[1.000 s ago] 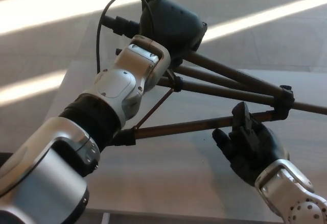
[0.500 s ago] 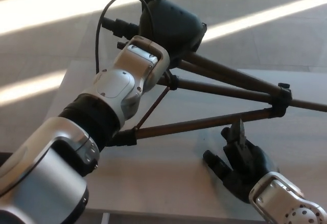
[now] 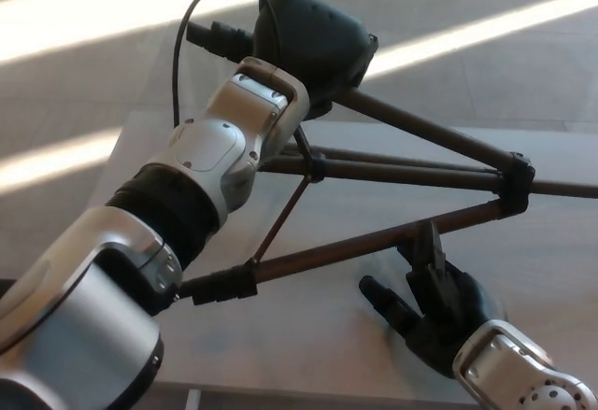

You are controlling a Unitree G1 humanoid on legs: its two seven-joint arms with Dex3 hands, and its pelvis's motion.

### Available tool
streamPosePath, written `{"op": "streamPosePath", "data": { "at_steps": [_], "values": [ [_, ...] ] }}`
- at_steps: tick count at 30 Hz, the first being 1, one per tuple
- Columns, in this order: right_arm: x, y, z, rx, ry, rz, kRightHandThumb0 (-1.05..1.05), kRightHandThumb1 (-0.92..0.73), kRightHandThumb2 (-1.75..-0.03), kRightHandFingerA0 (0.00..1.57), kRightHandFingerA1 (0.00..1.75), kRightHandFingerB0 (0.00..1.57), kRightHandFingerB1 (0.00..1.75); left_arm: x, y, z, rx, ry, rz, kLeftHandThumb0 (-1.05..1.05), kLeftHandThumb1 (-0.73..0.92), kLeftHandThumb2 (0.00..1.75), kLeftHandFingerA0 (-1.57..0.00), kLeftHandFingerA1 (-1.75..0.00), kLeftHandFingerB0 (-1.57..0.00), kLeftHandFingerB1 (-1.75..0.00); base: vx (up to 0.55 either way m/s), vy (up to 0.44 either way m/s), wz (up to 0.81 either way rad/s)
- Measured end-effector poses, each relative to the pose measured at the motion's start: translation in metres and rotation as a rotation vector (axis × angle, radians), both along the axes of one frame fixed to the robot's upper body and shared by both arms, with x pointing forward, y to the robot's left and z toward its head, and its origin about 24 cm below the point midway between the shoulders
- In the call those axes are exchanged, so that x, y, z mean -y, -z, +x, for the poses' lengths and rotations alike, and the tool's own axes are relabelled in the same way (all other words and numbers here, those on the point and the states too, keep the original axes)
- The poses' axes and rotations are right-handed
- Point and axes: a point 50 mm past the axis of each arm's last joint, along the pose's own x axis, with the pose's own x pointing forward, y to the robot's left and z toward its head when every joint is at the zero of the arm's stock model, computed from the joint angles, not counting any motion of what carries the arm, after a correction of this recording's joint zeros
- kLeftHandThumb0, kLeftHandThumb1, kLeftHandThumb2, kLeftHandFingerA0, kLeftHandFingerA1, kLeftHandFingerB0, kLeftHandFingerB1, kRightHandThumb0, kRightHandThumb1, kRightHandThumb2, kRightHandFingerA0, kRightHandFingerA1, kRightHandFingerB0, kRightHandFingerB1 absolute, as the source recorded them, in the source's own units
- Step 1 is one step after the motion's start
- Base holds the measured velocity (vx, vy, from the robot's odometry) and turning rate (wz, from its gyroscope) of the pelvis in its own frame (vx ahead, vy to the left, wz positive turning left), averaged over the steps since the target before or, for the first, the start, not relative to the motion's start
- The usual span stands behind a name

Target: Use both hands of the robot to pick up the tripod lying in the middle of the desk and make it stand upright on the desk

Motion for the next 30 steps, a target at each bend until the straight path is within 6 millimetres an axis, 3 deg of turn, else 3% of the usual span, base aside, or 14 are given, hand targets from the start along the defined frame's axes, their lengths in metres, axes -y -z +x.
{"op": "streamPosePath", "data": {
  "at_steps": [2, 3, 4, 5, 6, 7, 10, 11, 14, 15, 16, 20, 21, 30],
  "values": [
    [0.001, 0.001, 0.000, 0.003, 0.008, 0.003, -0.83, -0.71, -0.63, 0.11, 0.57, 0.21, 0.35, 0.000, -0.002, 0.000, 0.004, 0.001, 0.002, -0.30, 0.64, 0.85, -0.95, -1.67, -0.85, -1.03, 0.00, 0.000, 0.00],
    [0.001, 0.001, 0.001, 0.004, 0.011, 0.005, -0.84, -0.71, -0.63, 0.10, 0.55, 0.20, 0.33, 0.001, -0.003, 0.000, 0.007, 0.002, 0.004, -0.34, 0.54, 1.05, -1.20, -1.31, -0.87, -0.97, 0.00, 0.000, 0.00],
    [0.002, 0.001, 0.001, 0.005, 0.016, 0.006, -0.84, -0.71, -0.62, 0.09, 0.54, 0.20, 0.32, 0.001, -0.004, 0.000, 0.011, 0.004, 0.004, -0.30, 0.57, 0.87, -1.09, -1.63, -0.90, -1.04, 0.00, 0.000, 0.00],
    [0.002, 0.002, 0.001, 0.004, 0.021, 0.009, -0.85, -0.70, -0.63, 0.07, 0.55, 0.18, 0.32, 0.001, -0.006, 0.001, 0.014, 0.005, 0.005, -0.30, 0.64, 0.85, -0.95, -1.67, -0.84, -1.00, 0.00, 0.000, 0.00],
    [0.003, 0.002, 0.001, 0.003, 0.026, 0.011, -0.87, -0.56, -0.96, 0.02, 0.38, 0.11, 0.36, 0.002, -0.007, 0.001, 0.016, 0.006, 0.005, -0.33, 0.54, 1.05, -1.21, -1.31, -0.85, -0.94, 0.00, 0.000, 0.00],
    [0.005, 0.003, 0.001, 0.002, 0.035, 0.017, -0.93, -0.59, -0.97, 0.01, 0.16, 0.09, 0.20, 0.002, -0.007, 0.000, 0.018, 0.010, 0.005, -0.29, 0.60, 0.76, -1.03, -1.70, -0.88, -0.91, 0.00, 0.000, 0.00],
    [0.006, 0.005, 0.004, -0.003, 0.058, 0.046, -0.93, -0.59, -0.97, 0.01, 0.16, 0.09, 0.20, 0.003, -0.008, 0.000, 0.022, 0.014, 0.004, -0.29, 0.60, 0.76, -1.03, -1.70, -0.88, -0.91, 0.00, 0.000, 0.00],
    [0.006, 0.005, 0.004, -0.003, 0.063, 0.055, -1.05, -0.63, -0.97, 0.00, 0.05, 0.00, 0.06, 0.003, -0.008, 0.000, 0.024, 0.016, 0.003, -0.26, 0.57, 0.72, -0.96, -1.69, -0.85, -0.89, 0.00, 0.000, 0.00],
    [0.008, 0.007, 0.010, -0.009, 0.074, 0.088, -1.04, -0.62, -0.97, 0.00, 0.09, 0.00, 0.04, 0.002, -0.009, 0.000, 0.030, 0.016, 0.003, -0.23, 0.58, 0.76, -0.99, -1.66, -0.84, -0.88, 0.00, 0.000, 0.00],
    [0.009, 0.007, 0.014, -0.010, 0.080, 0.101, -0.89, -0.54, -0.79, 0.00, 0.00, 0.00, 0.06, 0.003, -0.009, 0.000, 0.031, 0.018, 0.004, -0.24, 0.61, 0.77, -0.96, -1.64, -0.84, -0.86, 0.00, 0.000, 0.00],
    [0.010, 0.007, 0.017, -0.011, 0.086, 0.115, -0.90, -0.49, -0.78, 0.00, 0.00, 0.00, 0.04, 0.003, -0.009, 0.000, 0.031, 0.020, 0.003, -0.26, 0.63, 0.78, -0.93, -1.66, -0.82, -0.89, 0.00, 0.000, 0.00],
    [0.012, 0.007, 0.028, -0.016, 0.100, 0.160, -0.90, -0.53, -0.80, 0.00, 0.00, 0.00, 0.01, 0.004, -0.011, 0.000, 0.034, 0.021, 0.000, -0.27, 0.63, 0.80, -0.94, -1.66, -0.83, -0.92, 0.00, 0.000, 0.00],
    [0.012, 0.007, 0.029, -0.016, 0.100, 0.163, -0.97, -0.57, -0.95, 0.00, 0.17, 0.00, 0.07, 0.004, -0.011, 0.000, 0.035, 0.021, 0.000, -0.28, 0.62, 0.78, -0.95, -1.68, -0.84, -0.95, 0.00, 0.000, 0.00],
    [0.010, 0.006, 0.043, -0.021, 0.101, 0.202, -1.01, -0.60, -0.93, 0.00, 0.09, 0.00, 0.00, 0.008, -0.013, -0.001, 0.041, 0.032, 0.003, -0.28, 0.59, 0.73, -0.97, -1.65, -0.88, -0.88, 0.00, 0.000, 0.00]
  ]
}}
